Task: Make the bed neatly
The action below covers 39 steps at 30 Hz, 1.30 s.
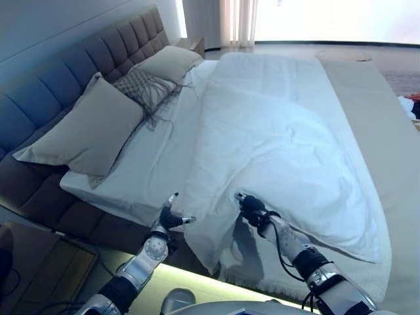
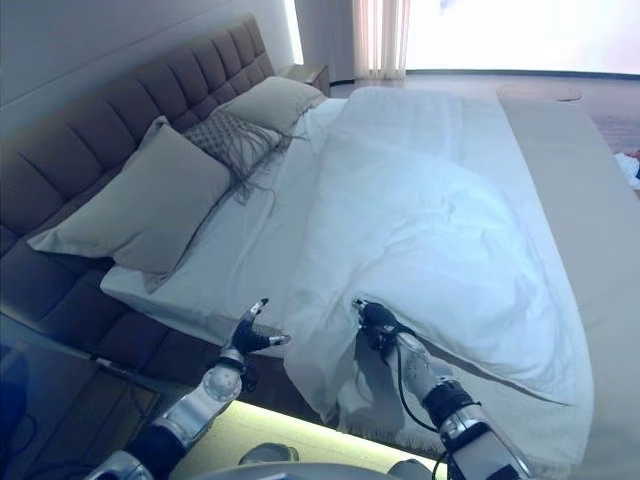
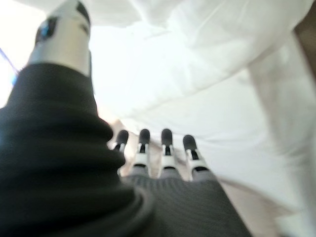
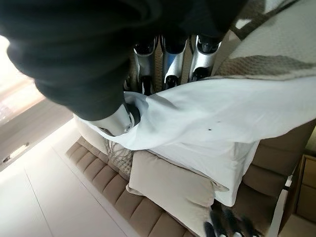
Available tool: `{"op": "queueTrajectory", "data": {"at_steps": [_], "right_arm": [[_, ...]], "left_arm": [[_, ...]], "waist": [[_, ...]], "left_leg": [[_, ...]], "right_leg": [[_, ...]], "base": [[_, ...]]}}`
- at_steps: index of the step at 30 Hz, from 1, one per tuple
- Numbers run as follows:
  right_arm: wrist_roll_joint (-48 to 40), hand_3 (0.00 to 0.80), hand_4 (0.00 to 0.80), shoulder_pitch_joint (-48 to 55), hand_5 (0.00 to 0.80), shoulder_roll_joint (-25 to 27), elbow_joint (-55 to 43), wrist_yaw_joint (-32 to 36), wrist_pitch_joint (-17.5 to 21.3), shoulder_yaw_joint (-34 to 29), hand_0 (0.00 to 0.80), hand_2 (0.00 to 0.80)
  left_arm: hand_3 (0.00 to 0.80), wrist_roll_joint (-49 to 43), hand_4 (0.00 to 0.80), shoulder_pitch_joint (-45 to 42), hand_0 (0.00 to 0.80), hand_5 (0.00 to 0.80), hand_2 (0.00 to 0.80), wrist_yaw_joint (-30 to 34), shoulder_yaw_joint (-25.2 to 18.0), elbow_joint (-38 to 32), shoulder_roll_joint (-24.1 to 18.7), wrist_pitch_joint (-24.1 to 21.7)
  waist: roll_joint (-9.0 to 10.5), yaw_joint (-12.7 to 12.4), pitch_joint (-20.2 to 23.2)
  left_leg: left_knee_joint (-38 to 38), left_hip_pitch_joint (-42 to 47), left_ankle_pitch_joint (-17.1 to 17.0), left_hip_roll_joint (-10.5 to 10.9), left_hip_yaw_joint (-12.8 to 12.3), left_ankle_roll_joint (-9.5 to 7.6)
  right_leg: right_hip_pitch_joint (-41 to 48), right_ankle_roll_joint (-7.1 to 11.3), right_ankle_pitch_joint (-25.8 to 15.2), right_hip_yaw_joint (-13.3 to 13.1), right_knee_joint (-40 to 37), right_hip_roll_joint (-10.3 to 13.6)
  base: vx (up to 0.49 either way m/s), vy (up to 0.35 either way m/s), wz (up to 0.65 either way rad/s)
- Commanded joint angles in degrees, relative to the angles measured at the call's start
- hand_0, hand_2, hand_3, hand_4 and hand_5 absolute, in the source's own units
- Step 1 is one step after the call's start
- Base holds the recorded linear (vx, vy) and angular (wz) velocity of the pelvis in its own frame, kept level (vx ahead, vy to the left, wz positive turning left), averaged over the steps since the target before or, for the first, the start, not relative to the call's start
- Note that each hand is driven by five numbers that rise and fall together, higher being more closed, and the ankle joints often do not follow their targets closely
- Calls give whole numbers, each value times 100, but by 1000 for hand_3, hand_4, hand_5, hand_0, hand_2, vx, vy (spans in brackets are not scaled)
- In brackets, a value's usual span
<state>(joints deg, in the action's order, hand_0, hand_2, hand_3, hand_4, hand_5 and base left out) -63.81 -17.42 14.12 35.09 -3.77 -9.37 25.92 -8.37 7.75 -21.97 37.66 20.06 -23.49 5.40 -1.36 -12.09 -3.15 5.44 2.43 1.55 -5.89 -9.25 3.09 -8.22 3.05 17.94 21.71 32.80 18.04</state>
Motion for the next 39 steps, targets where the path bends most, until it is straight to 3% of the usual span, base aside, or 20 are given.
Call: {"op": "queueTrajectory", "data": {"at_steps": [1,6,11,17,23,31,39], "right_arm": [[-335,800,800,-1102,800,-626,-489,1,235,35,800,800],[-303,800,800,-1203,800,-602,-443,-111,290,-84,800,800],[-189,800,800,-1219,800,-518,-444,-133,333,-268,800,800],[-380,800,800,-1557,800,-504,-157,-186,326,-413,800,800],[-400,800,800,-1841,800,-504,-127,-232,275,-452,800,800],[-519,800,800,-2482,800,-322,-228,-270,180,-477,800,800],[-415,800,800,-2913,800,-222,-297,-256,35,-437,800,800]], "left_arm": [[0,-713,0,979,0,0,0,45,391,-519,-226,101],[0,-51,0,1205,0,0,0,322,769,-344,64,602],[0,318,0,1322,0,0,0,485,1044,-321,377,807],[0,576,0,1389,0,0,0,658,1164,-198,513,1016],[0,818,0,1581,0,0,0,331,1286,38,766,1195],[0,427,0,2221,0,0,0,-357,1349,283,978,1414],[0,540,0,2582,0,0,0,-615,1370,516,1359,1317]], "waist": [[484,-193,-344],[528,-158,-388],[569,-54,-458],[540,-29,-528],[474,65,-592],[380,158,-839],[228,299,-1017]], "left_leg": [[266,-11,161,-195,16,-5],[354,-107,145,-215,46,32],[471,-251,125,-259,-124,41],[427,-283,74,-250,-69,53],[318,-382,-27,-276,-98,101],[162,-779,-244,-278,30,172],[-31,-1039,-430,-224,33,178]], "right_leg": [[1309,911,-2387,192,-2937,318],[1280,946,-2423,245,-2883,372],[1226,978,-2461,345,-2909,323],[1171,952,-2498,350,-2965,246],[1002,910,-2520,272,-2994,167],[510,859,-2577,170,-2983,105],[151,802,-2629,134,-2964,85]], "base": [[5,-41,1],[-7,-62,0],[-71,-90,2],[-50,-18,6],[-50,-8,0],[-143,-12,-2],[-102,44,-4]]}}
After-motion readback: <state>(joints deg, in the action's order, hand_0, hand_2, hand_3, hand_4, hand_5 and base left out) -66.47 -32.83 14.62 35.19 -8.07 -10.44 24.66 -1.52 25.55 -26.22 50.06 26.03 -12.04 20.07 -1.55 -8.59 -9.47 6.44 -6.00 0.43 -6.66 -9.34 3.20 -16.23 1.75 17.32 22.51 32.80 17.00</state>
